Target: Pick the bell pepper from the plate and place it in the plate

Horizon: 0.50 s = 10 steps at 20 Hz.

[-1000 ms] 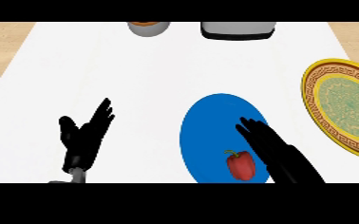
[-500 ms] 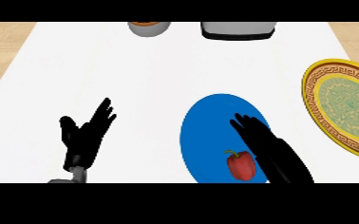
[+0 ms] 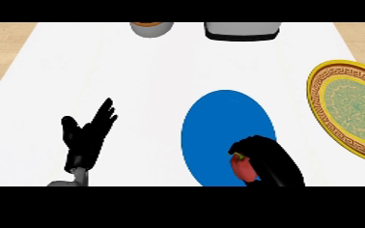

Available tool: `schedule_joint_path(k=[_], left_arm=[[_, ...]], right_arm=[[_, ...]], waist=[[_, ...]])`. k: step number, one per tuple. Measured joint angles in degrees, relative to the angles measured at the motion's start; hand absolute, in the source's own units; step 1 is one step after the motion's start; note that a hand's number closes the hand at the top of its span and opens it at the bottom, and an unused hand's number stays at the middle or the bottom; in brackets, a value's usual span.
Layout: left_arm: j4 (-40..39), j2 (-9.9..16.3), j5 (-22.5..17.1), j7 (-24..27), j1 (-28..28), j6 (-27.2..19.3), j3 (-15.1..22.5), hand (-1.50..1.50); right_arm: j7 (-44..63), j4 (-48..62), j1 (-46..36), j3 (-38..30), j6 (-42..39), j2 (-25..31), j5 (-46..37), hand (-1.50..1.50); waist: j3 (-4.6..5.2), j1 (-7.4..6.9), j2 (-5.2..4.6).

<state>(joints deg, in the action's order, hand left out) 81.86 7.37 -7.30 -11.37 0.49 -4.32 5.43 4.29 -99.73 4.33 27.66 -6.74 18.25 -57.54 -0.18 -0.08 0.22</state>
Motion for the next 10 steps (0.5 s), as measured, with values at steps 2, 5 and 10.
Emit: schedule_joint_path(k=[2,5,10], left_arm=[[0.00,-0.08,0.00,-0.64,-0.50,0.31,-0.54,0.00],[1.15,-0.07,0.02,-2.22,0.04,0.84,-0.77,0.00],[1.37,-1.22,0.99,-0.41,1.15,0.58,-0.42,0.00]], right_arm=[[-0.16,0.02,-0.05,0.19,0.30,-0.57,-1.77,1.50],[-2.55,2.05,-0.19,-0.19,3.05,-1.30,-3.49,1.50],[-6.40,-0.74,1.15,-2.28,8.33,-1.52,-2.77,1.50]], waist=[[0.03,0.03,-0.02],[0.25,0.04,0.08],[0.07,0.19,0.05]])
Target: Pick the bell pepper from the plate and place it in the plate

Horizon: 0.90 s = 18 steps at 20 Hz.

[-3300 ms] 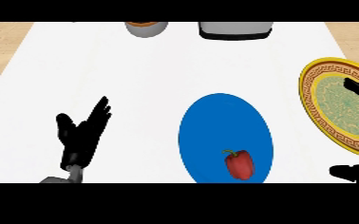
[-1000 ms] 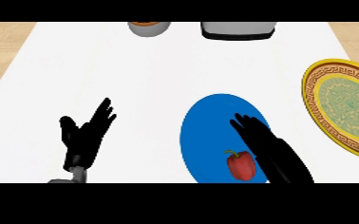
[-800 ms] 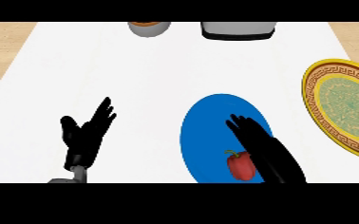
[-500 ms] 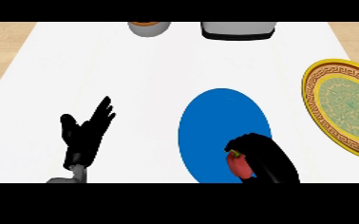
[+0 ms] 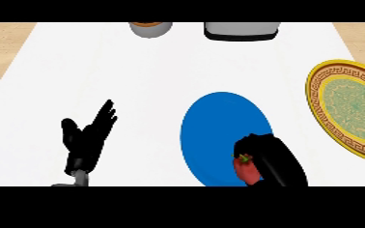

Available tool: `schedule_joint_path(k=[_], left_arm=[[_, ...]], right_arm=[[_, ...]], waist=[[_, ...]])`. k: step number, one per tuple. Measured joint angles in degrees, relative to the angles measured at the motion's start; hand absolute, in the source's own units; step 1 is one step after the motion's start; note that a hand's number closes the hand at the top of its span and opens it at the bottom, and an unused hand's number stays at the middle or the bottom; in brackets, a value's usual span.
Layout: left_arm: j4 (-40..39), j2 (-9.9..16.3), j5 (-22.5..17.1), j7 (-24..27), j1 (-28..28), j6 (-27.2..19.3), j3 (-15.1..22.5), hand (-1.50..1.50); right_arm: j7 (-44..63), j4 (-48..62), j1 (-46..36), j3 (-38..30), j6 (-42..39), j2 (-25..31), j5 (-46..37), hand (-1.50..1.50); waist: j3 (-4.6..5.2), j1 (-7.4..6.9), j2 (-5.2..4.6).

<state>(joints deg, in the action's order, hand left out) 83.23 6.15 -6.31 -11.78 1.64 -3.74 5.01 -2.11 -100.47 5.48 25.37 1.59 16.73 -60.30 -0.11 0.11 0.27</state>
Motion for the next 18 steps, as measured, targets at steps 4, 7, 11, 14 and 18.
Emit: schedule_joint_path(k=[4,7,11,14,18], left_arm=[[0.34,0.48,-0.38,-0.16,-0.04,0.76,-0.18,0.00],[0.81,0.68,-0.42,-0.12,0.14,0.79,-0.32,0.00],[0.86,0.81,-0.36,-0.47,-0.47,1.10,-0.07,0.00],[0.70,0.47,-0.17,-0.26,-0.72,1.42,0.60,0.00],[0.06,0.24,0.11,-0.84,-1.57,1.39,0.94,0.00]], right_arm=[[10.66,2.62,-4.47,-6.65,4.82,-7.87,-1.57,1.50],[21.96,4.71,-7.15,-13.45,8.92,-12.41,-4.16,1.50],[36.38,7.19,-14.21,-20.17,14.79,-15.07,-10.97,1.50],[47.06,9.64,-20.77,-23.36,18.95,-15.92,-17.03,1.50],[58.69,13.89,-29.06,-26.41,23.28,-16.37,-25.11,1.50]], waist=[[0.03,-0.32,-0.37],[0.09,-0.21,-0.71],[0.22,-1.32,-0.97],[0.23,-2.40,-1.01],[0.17,-2.93,-1.00]])
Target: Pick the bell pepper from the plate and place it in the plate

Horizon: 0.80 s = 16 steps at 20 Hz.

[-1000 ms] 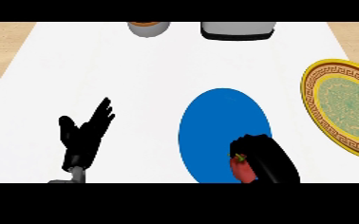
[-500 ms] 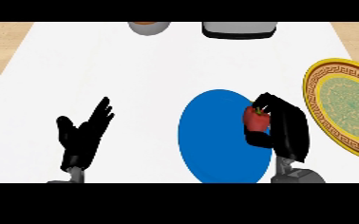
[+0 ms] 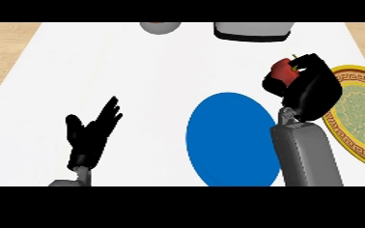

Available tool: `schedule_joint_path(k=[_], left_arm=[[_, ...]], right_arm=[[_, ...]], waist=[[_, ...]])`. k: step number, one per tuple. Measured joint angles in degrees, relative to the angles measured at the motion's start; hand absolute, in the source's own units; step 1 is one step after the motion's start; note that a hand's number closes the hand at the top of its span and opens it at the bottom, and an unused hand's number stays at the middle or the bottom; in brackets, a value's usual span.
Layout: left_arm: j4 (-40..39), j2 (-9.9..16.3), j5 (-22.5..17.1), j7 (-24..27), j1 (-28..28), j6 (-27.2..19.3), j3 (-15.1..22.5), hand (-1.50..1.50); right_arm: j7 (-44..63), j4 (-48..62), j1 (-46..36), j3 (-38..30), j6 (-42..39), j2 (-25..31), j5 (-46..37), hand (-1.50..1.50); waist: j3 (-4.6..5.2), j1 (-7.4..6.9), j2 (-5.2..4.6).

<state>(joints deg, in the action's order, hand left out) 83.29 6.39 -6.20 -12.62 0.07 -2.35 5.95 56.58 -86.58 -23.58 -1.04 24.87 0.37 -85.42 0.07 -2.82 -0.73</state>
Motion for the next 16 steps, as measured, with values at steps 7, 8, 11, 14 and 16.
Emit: schedule_joint_path(k=[7,8,11,14,16], left_arm=[[-0.34,-0.08,0.08,-0.29,-0.18,-0.61,-0.72,0.00],[-0.01,-0.15,0.26,-0.66,0.03,-0.86,-0.59,0.00],[-0.53,-0.22,0.11,0.28,0.55,-0.75,-1.03,0.00],[-0.06,-0.06,0.01,-0.29,0.69,-0.46,-1.04,0.00],[0.13,0.04,-0.28,-0.20,1.00,-0.22,-1.31,0.00]], right_arm=[[4.50,6.35,-5.81,-5.41,8.75,-0.13,-8.15,1.50],[4.12,6.97,-5.85,-6.55,10.44,-0.14,-8.44,1.50],[2.84,8.42,-4.53,-10.23,14.92,0.27,-9.61,1.50],[2.64,10.46,-4.24,-14.15,17.96,0.64,-11.37,1.50],[2.85,11.60,-2.99,-16.98,20.68,1.83,-11.67,1.50]], waist=[[-0.18,0.86,0.30],[-0.18,1.02,0.33],[-0.21,1.69,0.45],[-0.23,2.01,0.55],[-0.21,2.18,0.55]])
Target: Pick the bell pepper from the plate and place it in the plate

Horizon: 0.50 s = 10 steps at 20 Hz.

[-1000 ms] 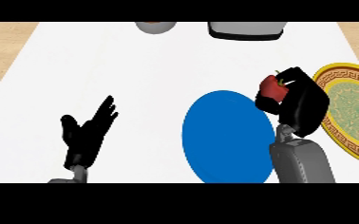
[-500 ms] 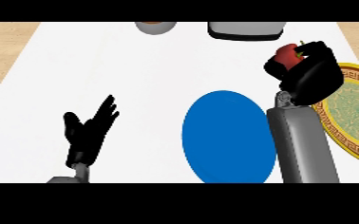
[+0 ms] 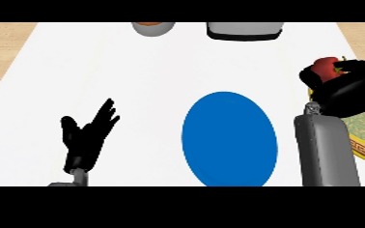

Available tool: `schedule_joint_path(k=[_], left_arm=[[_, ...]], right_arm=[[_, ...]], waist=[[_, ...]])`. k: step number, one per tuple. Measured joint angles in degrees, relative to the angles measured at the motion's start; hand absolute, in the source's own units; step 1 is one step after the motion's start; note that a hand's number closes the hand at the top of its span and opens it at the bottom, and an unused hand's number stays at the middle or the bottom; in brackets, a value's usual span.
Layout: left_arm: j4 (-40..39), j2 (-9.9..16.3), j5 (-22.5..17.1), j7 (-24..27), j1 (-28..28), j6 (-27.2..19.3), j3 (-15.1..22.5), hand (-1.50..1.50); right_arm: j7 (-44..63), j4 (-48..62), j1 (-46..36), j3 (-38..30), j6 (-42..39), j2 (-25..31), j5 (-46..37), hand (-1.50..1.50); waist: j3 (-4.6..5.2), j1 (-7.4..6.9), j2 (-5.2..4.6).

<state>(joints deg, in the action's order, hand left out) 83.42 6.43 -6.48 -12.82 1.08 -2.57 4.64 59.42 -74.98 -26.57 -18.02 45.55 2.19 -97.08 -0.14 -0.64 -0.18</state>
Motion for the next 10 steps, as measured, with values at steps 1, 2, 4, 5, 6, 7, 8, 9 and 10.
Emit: schedule_joint_path(k=[1,2,4,5,6,7,8,9,10], left_arm=[[0.07,-0.31,0.25,-0.54,-0.37,-0.46,0.14,0.00],[-0.33,-0.56,0.63,-0.26,-0.57,-0.88,0.13,0.00],[-0.21,-0.59,0.36,-0.36,-0.45,-0.72,-0.09,0.00],[-0.10,-0.06,0.02,-0.77,-0.50,-0.30,-0.57,0.00],[0.08,-0.01,0.15,-1.05,-0.58,-0.33,-0.56,0.00],[0.34,0.17,-0.11,-1.34,-0.52,-0.17,-0.85,0.00],[0.04,0.15,-0.13,-0.86,-0.26,0.13,-0.83,0.00],[-0.29,-0.01,-0.07,-0.66,-0.40,0.17,-0.84,0.00],[-1.09,-0.36,0.22,-0.07,-0.97,-0.05,-0.86,0.00]], right_arm=[[-0.17,1.24,-0.11,-1.41,0.93,1.13,0.49,1.50],[-0.43,2.09,0.08,-2.46,2.09,1.87,0.99,1.50],[-1.90,4.48,0.71,-4.62,4.76,4.60,3.77,1.50],[-2.71,5.32,1.01,-5.35,5.60,6.06,5.76,1.50],[-3.54,6.84,0.94,-6.19,6.49,7.56,7.40,1.50],[-4.78,8.35,1.24,-6.89,7.57,9.26,9.60,1.50],[-6.15,9.49,1.48,-7.38,8.53,11.05,12.28,1.50],[-7.73,11.18,1.84,-7.73,9.83,12.43,14.78,1.50],[-9.36,13.27,1.62,-8.09,11.06,14.07,17.21,1.50]], waist=[[-0.02,0.05,-0.01],[-0.02,0.12,0.01],[-0.01,0.16,0.02],[0.00,0.22,0.03],[0.02,0.22,0.03],[0.03,0.21,0.03],[0.02,0.25,0.03],[0.01,0.26,0.06],[-0.06,0.24,0.08]])
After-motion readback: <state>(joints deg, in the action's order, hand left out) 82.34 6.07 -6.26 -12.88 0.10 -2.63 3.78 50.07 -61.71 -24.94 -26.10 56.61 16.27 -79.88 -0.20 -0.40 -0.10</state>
